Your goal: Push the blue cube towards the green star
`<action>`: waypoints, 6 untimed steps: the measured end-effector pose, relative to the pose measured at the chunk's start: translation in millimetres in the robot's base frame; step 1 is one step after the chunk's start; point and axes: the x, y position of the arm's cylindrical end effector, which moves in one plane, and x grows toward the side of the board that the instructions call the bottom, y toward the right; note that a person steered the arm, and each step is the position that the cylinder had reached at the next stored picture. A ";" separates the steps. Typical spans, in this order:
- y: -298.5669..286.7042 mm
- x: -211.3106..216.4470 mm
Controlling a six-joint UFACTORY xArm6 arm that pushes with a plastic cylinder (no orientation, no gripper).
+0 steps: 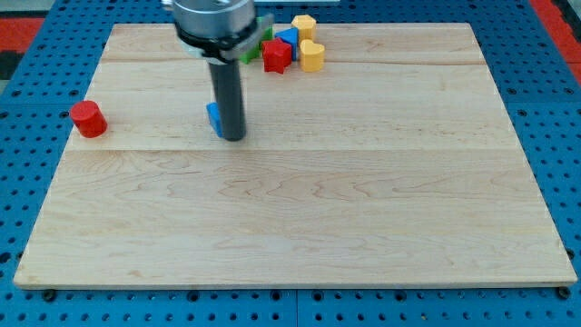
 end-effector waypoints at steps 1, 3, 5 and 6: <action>-13.6 20.5; -27.9 -5.3; -15.0 -69.8; -14.8 -64.4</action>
